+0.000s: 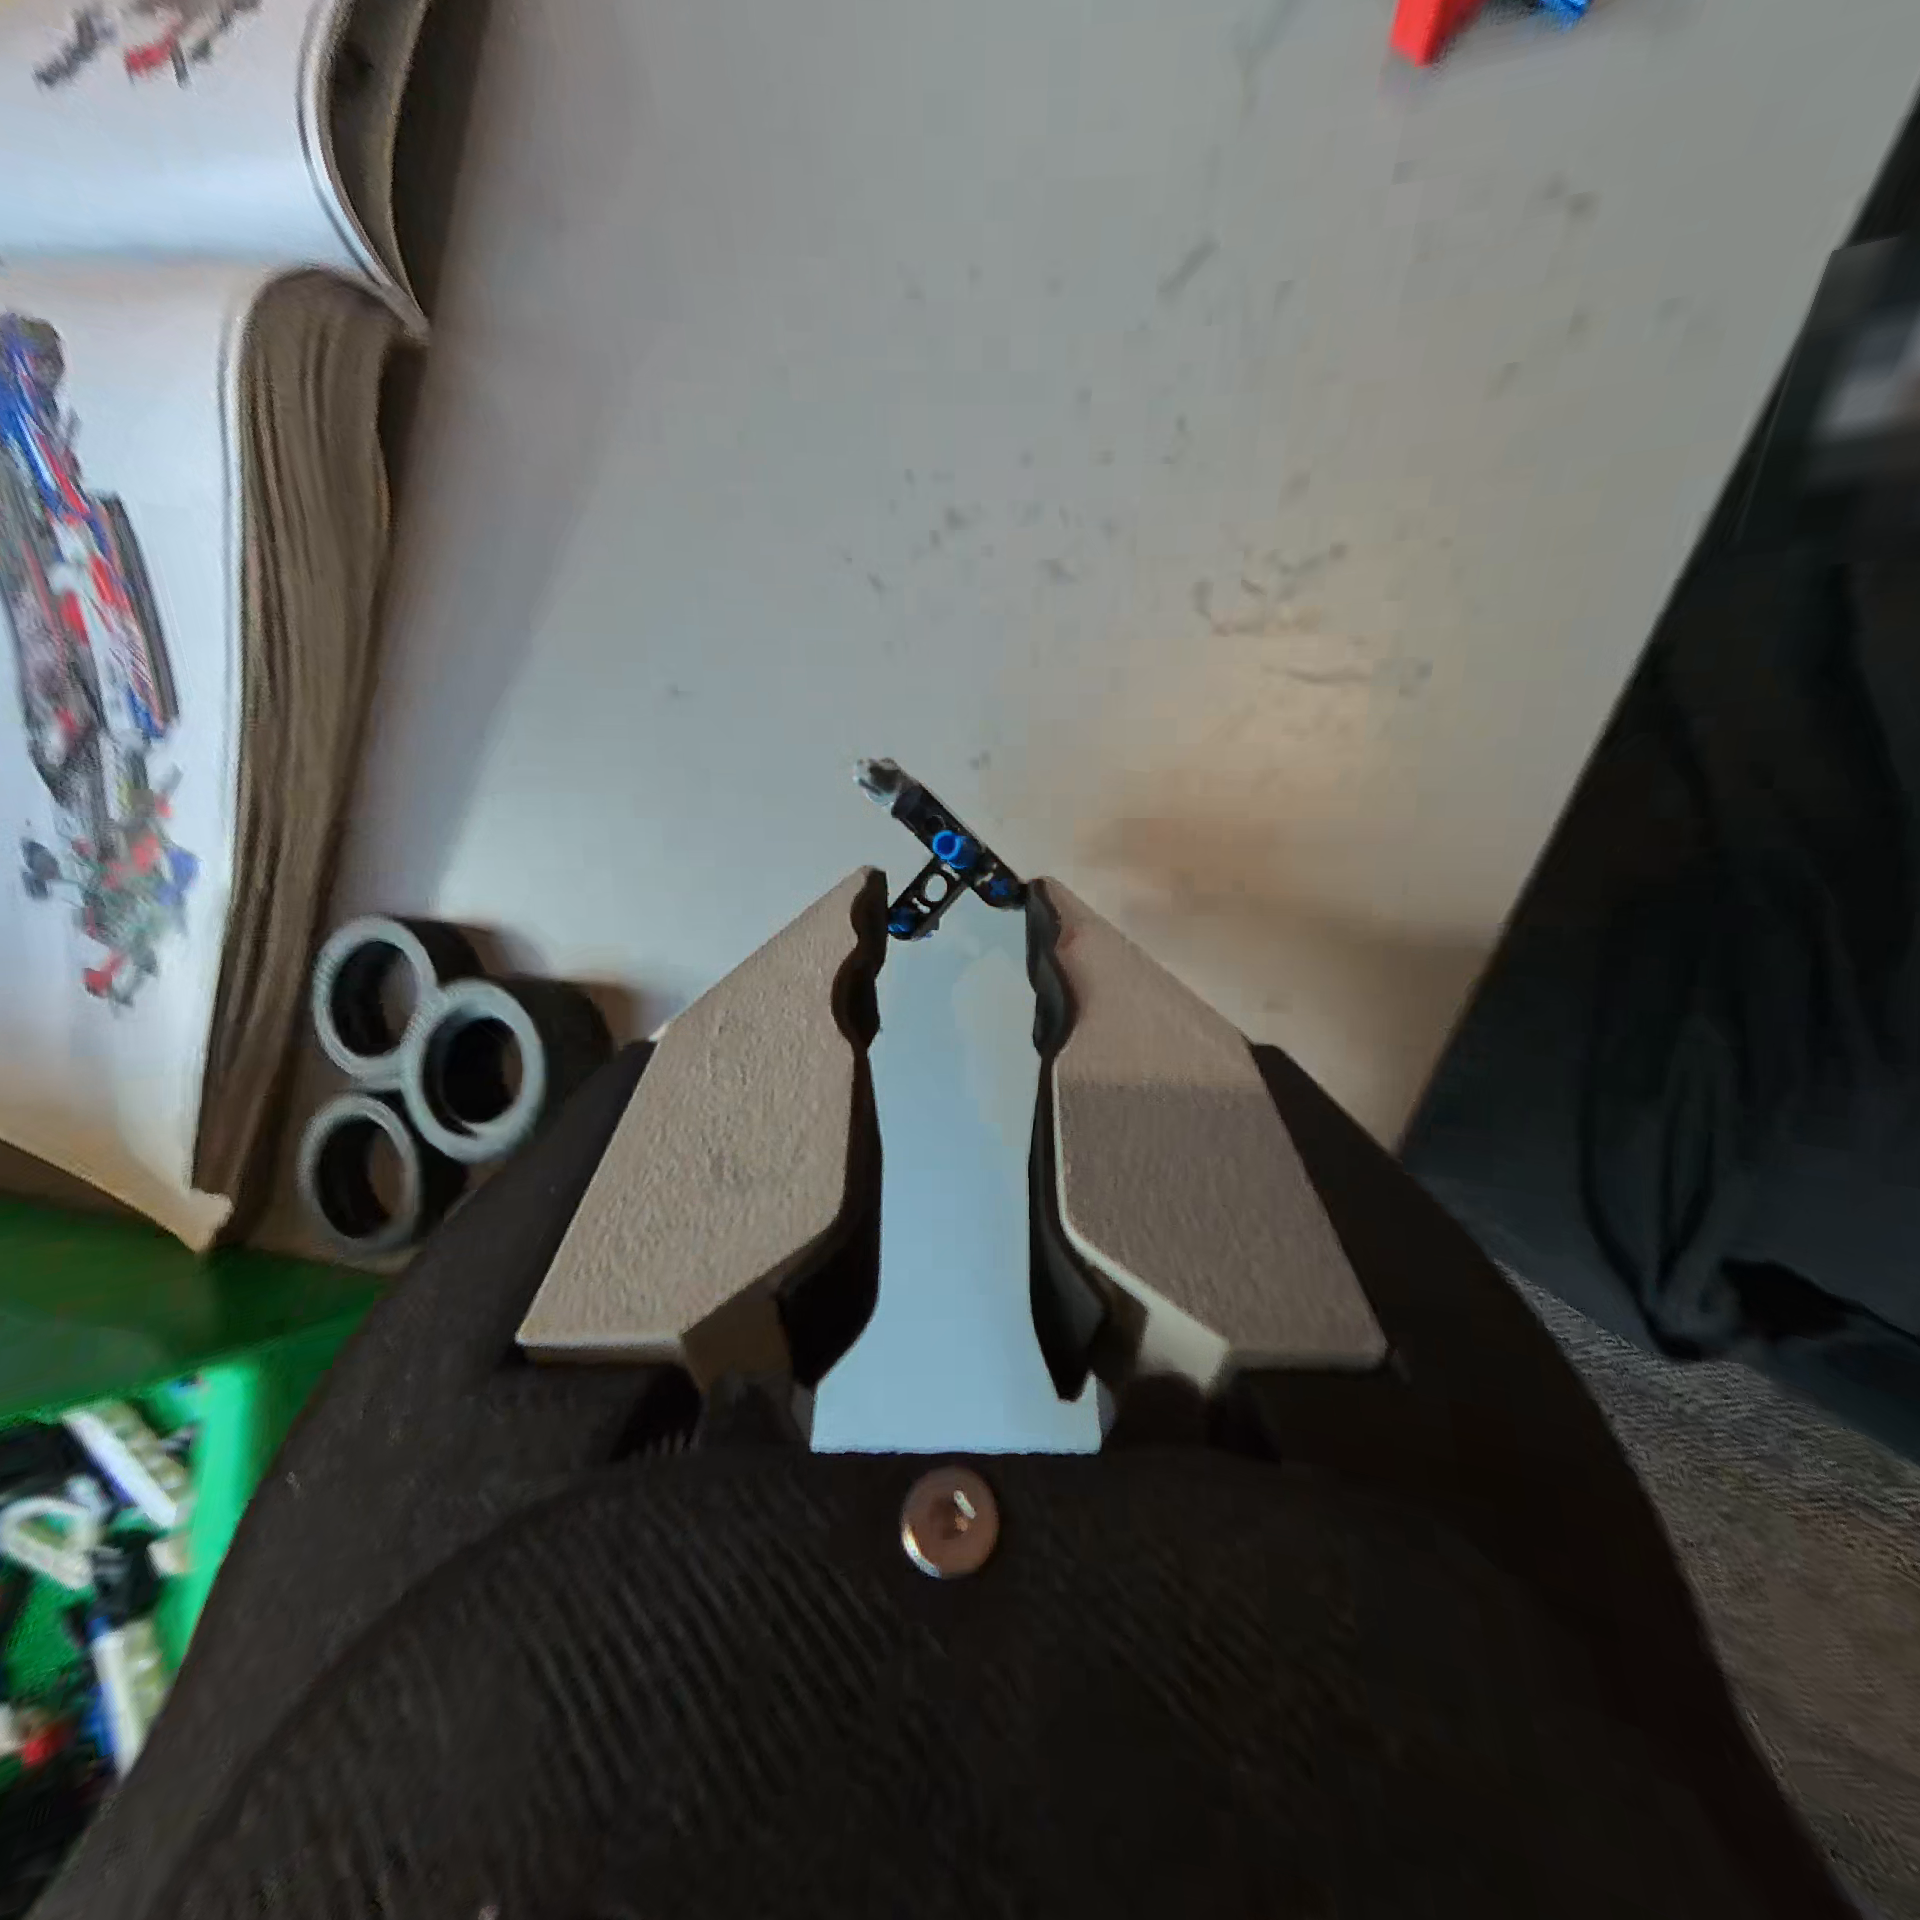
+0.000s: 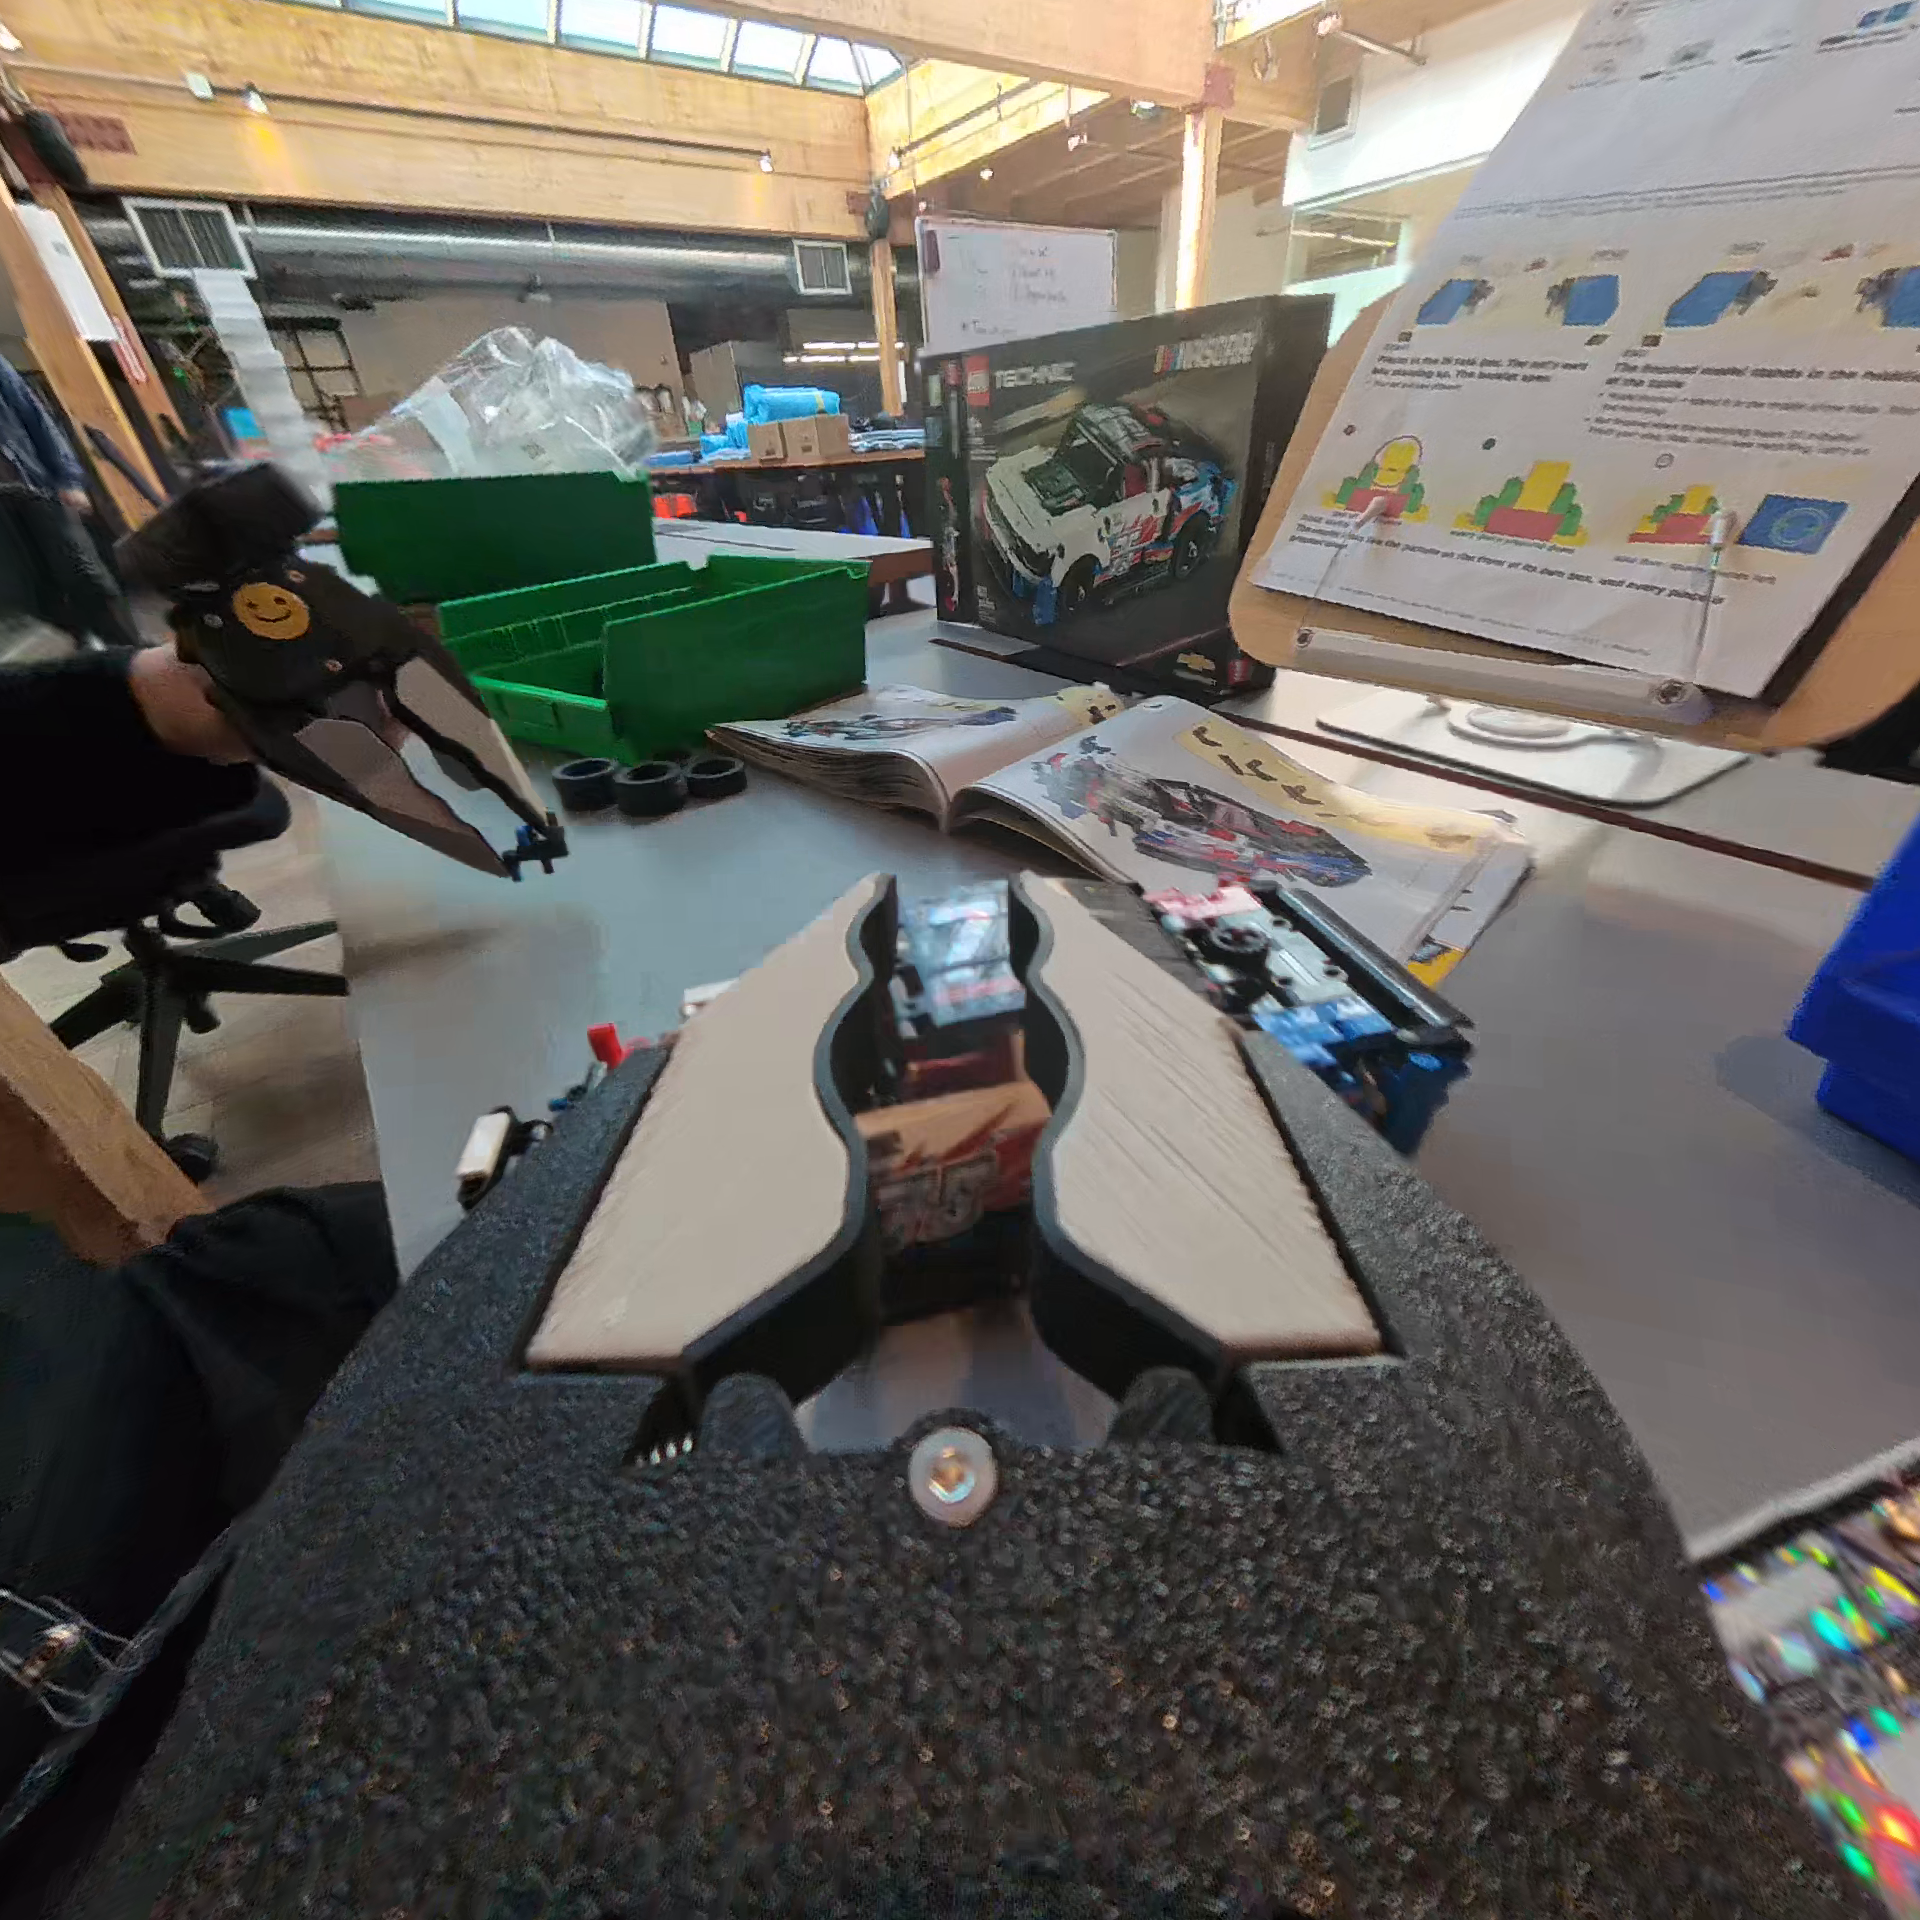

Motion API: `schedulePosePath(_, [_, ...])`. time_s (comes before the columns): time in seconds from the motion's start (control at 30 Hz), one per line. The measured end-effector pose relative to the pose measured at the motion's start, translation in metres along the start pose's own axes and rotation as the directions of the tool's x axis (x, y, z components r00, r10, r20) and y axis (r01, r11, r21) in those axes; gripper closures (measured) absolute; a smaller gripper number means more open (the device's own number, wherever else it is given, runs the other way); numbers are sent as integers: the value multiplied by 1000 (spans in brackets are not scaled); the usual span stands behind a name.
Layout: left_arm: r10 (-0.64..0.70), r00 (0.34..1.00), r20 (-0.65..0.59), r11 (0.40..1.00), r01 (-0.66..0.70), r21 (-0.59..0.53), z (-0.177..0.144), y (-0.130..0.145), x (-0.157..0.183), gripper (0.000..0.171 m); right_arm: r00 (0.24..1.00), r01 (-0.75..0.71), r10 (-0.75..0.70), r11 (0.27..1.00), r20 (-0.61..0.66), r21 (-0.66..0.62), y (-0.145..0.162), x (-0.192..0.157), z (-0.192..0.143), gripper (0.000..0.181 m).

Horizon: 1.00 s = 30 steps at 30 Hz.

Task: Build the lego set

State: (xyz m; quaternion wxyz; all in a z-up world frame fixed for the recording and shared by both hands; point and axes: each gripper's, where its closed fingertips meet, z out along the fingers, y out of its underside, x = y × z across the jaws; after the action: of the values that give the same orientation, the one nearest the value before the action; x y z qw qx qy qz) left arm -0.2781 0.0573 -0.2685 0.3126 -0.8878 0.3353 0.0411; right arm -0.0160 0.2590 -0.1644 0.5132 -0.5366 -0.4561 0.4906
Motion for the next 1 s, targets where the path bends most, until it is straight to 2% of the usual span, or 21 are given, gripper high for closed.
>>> schedulePosePath(0.03, [-40,999,-26,999,41,30,-4,7,6,147,999,11,-10,1000,30,-13,-8,-13,8,159])
schedulePosePath(0.1, [-222,966,-131,965,237,114,-12,14,11,147,995,42,-37,997,89,-59,-20,-43,27,158])
schedulePosePath(0.13, [-341,915,-216,912,378,159,-17,12,11,147,991,55,-44,996,129,-77,-25,-60,38,157])
schedulePosePath(0.2, [-585,715,-383,717,676,168,-25,9,3,147,975,45,-27,996,220,-80,-36,-99,57,157])
schedulePosePath(0.23, [-641,624,-447,628,761,162,-29,7,0,147,961,32,-11,997,278,-73,-40,-119,66,157])
schedulePosePath(0.27, [-646,592,-483,585,790,186,-34,3,-1,147,944,14,10,997,330,-70,-42,-139,75,157])
schedulePosePath(0.3, [-643,599,-476,581,787,205,-37,3,-1,148,927,-2,31,997,374,-78,-41,-156,83,157])
schedulePosePath(0.4, [-652,654,-384,649,743,163,-34,13,8,147,881,-23,82,991,466,-132,-23,-199,108,157])
schedulePosePath(0.53, [-658,687,-308,688,715,127,-34,24,12,147,832,-95,227,958,507,-272,13,-237,144,158])
schedulePosePath(0.7, [-603,750,-272,745,651,143,-39,27,15,147,822,-117,314,909,474,-399,49,-255,190,158])
schedulePosePath(0.77, [-533,819,-211,807,567,166,-39,29,15,147,825,-110,324,896,463,-430,58,-257,207,157])
schedulePosePath(0.87, [-336,934,-120,919,353,175,-34,32,20,147,836,-59,318,863,448,-503,79,-261,232,152])
schedulePosePath(0.93, [-216,975,-51,964,221,149,-28,39,22,147,865,-19,283,843,415,-537,95,-257,246,151])
schedulePosePath(1.0, [-115,993,19,988,113,104,-22,49,21,147,854,-13,312,812,415,-583,103,-262,253,150])
